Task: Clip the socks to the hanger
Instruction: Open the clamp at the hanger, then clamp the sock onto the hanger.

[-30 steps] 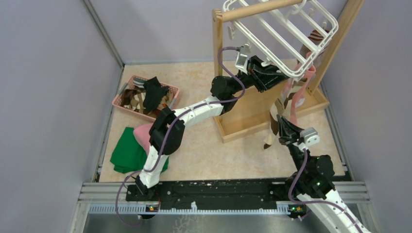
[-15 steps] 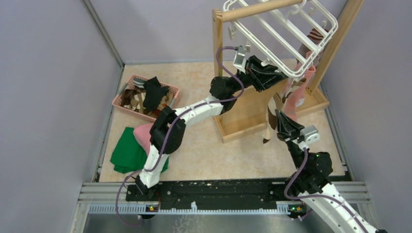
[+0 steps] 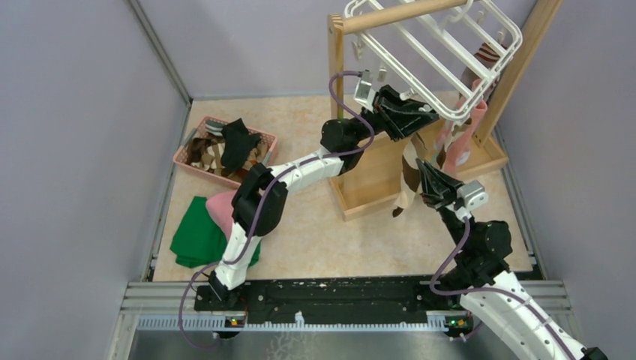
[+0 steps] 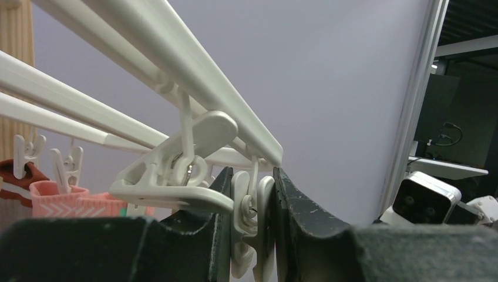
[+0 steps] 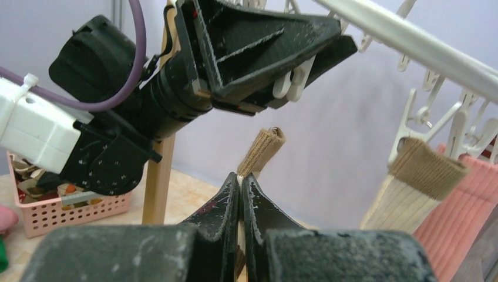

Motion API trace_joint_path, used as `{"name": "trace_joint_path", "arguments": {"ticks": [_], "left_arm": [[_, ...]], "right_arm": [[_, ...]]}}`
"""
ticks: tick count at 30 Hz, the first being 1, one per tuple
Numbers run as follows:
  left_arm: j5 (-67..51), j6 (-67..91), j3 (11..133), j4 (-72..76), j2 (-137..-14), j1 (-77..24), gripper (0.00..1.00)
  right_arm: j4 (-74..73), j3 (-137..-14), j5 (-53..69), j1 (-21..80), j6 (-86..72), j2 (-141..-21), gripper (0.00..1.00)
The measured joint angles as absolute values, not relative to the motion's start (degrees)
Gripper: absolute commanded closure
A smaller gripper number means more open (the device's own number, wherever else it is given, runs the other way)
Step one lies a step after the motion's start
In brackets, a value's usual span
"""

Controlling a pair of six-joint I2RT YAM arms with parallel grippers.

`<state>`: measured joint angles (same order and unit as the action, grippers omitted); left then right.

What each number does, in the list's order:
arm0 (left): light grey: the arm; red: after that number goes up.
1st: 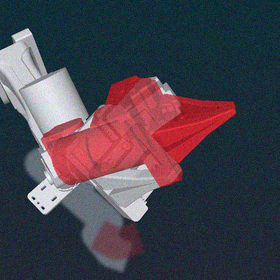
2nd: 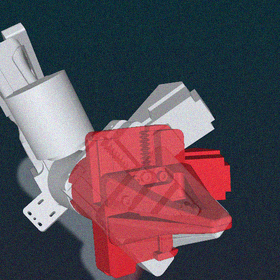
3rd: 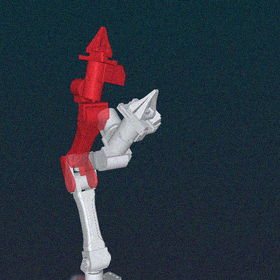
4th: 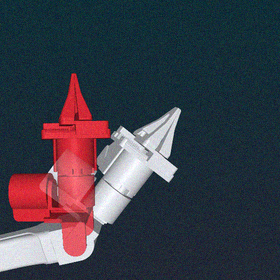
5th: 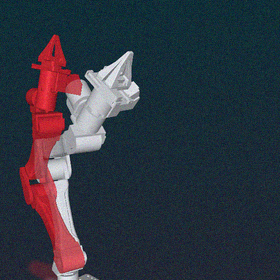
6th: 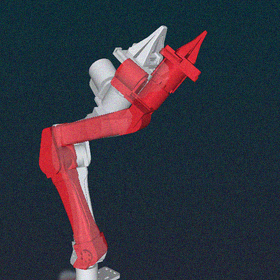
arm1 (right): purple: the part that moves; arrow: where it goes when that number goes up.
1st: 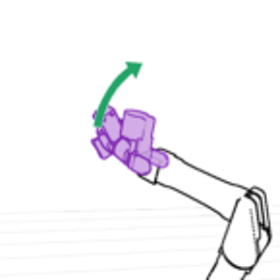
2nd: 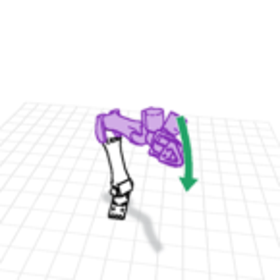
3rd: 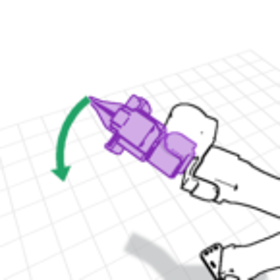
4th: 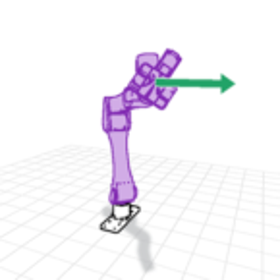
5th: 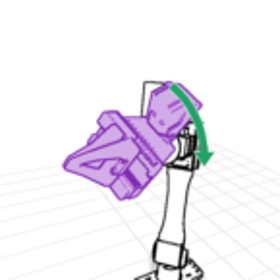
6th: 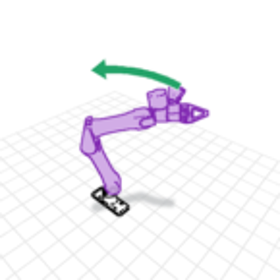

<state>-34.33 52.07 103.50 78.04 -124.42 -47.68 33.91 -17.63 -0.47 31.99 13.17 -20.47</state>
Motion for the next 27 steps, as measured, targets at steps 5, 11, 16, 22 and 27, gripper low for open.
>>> {"name": "trace_joint_path", "arguments": {"ticks": [5,11,16,22,27], "left_arm": [[-34.76,52.86,103.5,79.46,-125.21,-47.66,0.97],[-35.11,53.47,103.5,79.79,-125.54,-47.66,0.97],[-35.16,53.95,103.53,79.99,-125.54,-47.66,0.97],[-35.31,54.17,103.98,80.36,-125.91,-47.62,0.97],[-35.55,54.59,104.22,80.6,-126.17,-47.44,0.97]], "right_arm": [[34.83,-20.16,4.69,26.89,10.37,-23.11,1.0],[37.28,-21.19,11.44,18.65,4.12,-25.91,1.0],[40.07,-21.54,17.63,14.66,-1.41,-29.34,1.0],[41.19,-21.54,21.93,14.46,-4.03,-30.5,1.0],[41.69,-21.54,22.44,14.22,-4.69,-30.7,1.0]]}}
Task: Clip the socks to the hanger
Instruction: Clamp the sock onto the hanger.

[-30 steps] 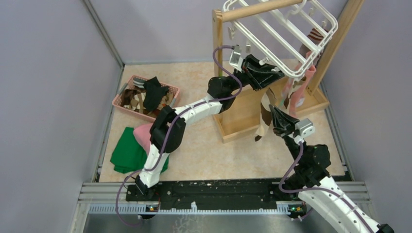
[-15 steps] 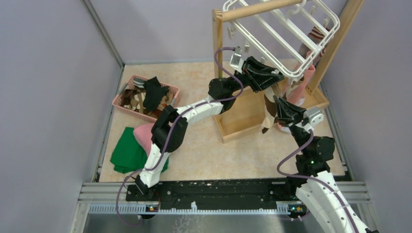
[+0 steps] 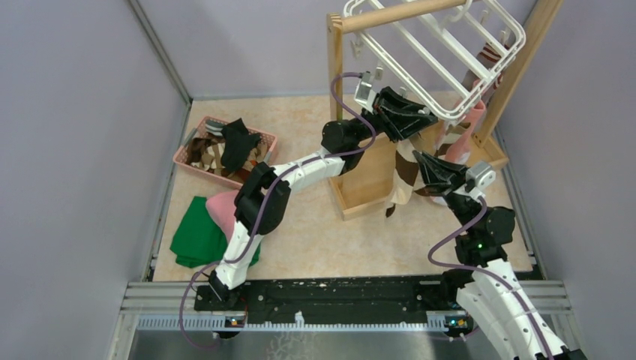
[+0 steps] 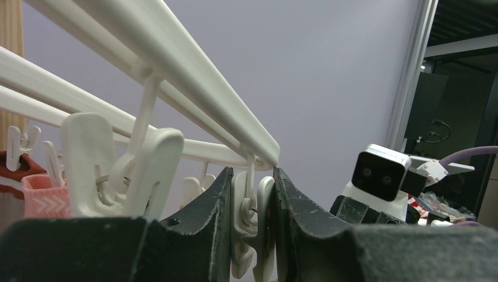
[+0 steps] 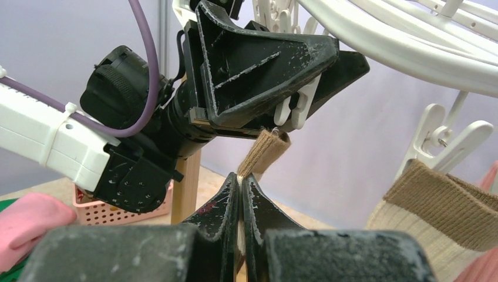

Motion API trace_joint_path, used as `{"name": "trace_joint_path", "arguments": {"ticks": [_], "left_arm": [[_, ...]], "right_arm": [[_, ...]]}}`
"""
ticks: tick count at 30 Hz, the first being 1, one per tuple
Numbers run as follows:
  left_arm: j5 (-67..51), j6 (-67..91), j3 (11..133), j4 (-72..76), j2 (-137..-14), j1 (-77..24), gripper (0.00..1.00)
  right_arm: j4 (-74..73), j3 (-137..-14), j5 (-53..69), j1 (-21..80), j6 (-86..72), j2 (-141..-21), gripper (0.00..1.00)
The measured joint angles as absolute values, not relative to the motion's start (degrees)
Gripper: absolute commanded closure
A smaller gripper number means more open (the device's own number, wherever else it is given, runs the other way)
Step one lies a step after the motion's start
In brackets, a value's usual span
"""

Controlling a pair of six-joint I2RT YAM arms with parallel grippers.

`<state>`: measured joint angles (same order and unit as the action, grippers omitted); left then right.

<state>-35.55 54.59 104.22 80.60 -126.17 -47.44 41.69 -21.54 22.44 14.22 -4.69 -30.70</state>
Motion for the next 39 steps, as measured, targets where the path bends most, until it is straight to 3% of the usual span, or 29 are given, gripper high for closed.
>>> {"name": "trace_joint_path", "arguments": {"ticks": [39], "left_arm": [[-36.62,57.08,104.22,81.01,-126.17,-47.18,0.98]], "right_arm": [[47.33,-23.05,22.59,10.15,-7.55,-34.04,1.0]]}}
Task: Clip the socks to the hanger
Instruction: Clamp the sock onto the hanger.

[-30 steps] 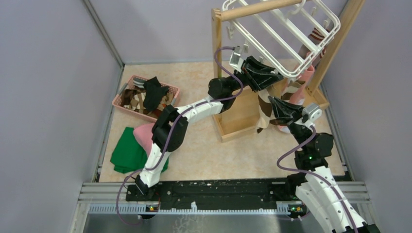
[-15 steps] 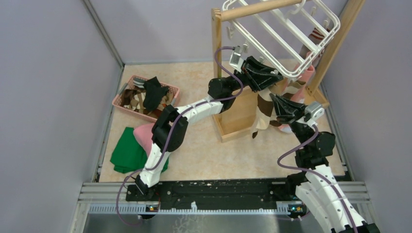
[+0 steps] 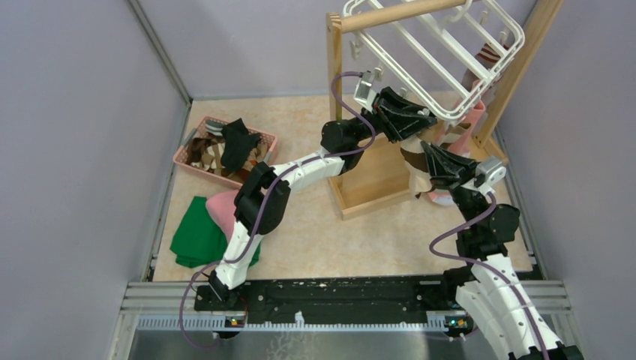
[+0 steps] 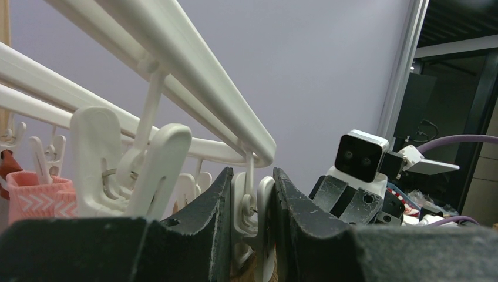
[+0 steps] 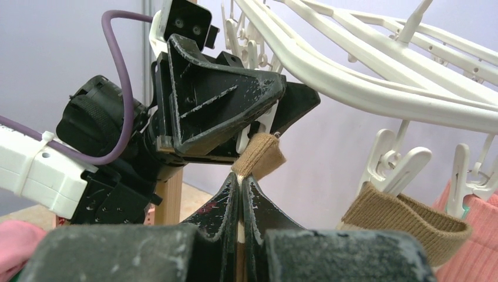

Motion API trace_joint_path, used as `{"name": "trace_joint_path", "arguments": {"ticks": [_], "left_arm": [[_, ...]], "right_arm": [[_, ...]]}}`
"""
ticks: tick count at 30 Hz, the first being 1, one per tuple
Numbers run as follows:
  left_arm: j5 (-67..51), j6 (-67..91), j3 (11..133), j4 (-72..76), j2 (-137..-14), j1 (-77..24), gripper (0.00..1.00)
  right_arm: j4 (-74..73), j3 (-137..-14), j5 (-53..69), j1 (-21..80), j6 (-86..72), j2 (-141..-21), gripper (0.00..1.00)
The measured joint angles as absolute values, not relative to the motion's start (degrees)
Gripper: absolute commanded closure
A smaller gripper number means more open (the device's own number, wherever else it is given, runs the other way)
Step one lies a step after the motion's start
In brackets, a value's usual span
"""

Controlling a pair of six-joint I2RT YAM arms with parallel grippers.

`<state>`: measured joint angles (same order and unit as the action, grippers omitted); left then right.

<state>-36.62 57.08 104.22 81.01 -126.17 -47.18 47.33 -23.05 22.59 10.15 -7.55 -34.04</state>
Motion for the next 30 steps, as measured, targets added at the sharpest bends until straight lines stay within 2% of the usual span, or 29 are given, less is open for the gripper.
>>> {"name": "trace_joint_path", "arguments": {"ticks": [8,12,21,26,30], "left_arm": [[-36.64,57.12,104.22,81.03,-126.17,-47.18,0.97],[-36.64,57.12,104.22,81.03,-126.17,-47.18,0.93],[-36.62,57.19,104.22,81.01,-126.17,-47.18,0.56],[-36.62,57.14,104.22,80.99,-126.17,-47.18,0.42],[-36.62,57.1,104.22,80.97,-126.17,-47.18,0.36]], "right_arm": [[50.41,-23.05,22.63,9.3,-9.32,-34.54,1.0],[50.78,-23.05,22.61,9.1,-9.72,-34.72,1.0],[50.98,-23.05,22.65,8.75,-10.22,-34.89,1.0],[50.96,-23.05,22.65,8.75,-10.28,-34.89,1.0],[50.96,-23.05,22.63,8.71,-10.28,-34.89,1.0]]}}
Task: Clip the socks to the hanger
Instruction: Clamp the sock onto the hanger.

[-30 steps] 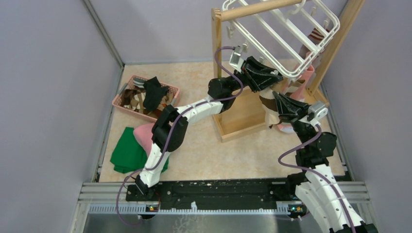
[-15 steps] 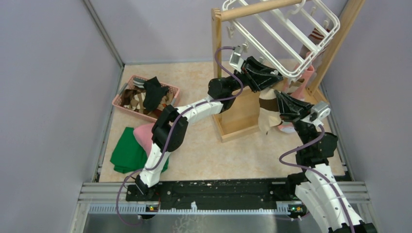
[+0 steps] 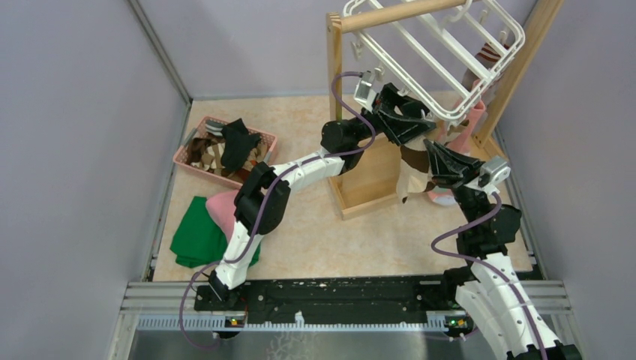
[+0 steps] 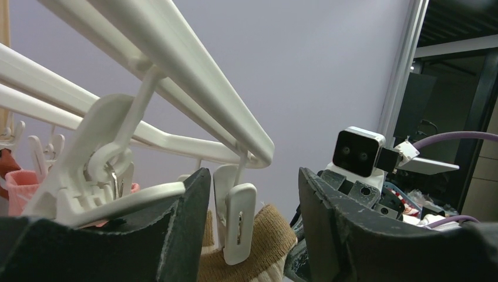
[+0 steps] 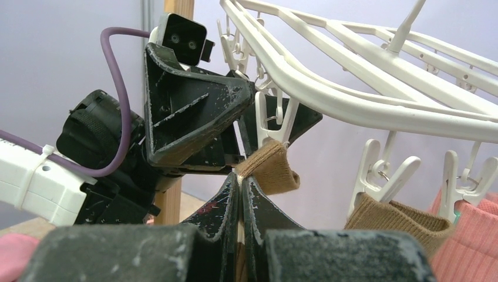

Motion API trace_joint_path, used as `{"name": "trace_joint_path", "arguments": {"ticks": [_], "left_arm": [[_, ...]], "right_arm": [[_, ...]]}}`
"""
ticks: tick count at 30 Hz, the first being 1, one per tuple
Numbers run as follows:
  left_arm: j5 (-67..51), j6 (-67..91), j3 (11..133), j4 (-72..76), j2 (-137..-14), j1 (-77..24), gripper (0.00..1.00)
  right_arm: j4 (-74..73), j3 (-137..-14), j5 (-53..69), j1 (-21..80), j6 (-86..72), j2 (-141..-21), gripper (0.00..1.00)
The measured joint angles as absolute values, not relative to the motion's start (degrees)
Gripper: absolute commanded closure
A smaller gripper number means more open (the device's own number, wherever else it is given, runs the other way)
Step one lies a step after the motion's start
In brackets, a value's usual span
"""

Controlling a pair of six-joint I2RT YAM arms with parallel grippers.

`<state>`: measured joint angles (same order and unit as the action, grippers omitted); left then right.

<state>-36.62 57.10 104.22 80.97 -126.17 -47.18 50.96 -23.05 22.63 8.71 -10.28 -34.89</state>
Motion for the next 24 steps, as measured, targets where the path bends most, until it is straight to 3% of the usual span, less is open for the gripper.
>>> {"name": "trace_joint_path", "arguments": {"ticks": [3,9,15,24], "left_arm": [[-36.62,57.04,104.22,80.95,-126.17,-47.18,0.29],[-36.47,55.86,100.53,80.95,-125.12,-47.18,0.17],[-35.42,52.93,89.95,80.01,-120.84,-47.13,0.02],[-32.91,47.72,74.59,77.76,-112.44,-46.54,0.02]], "right_arm": [[50.92,-23.05,22.63,8.71,-10.28,-34.87,1.0],[49.15,-22.94,21.74,8.62,-10.07,-32.82,0.69],[45.08,-22.85,19.49,8.45,-8.75,-28.25,0.53],[32.8,-20.8,15.46,8.45,-8.12,-21.04,0.42]]}}
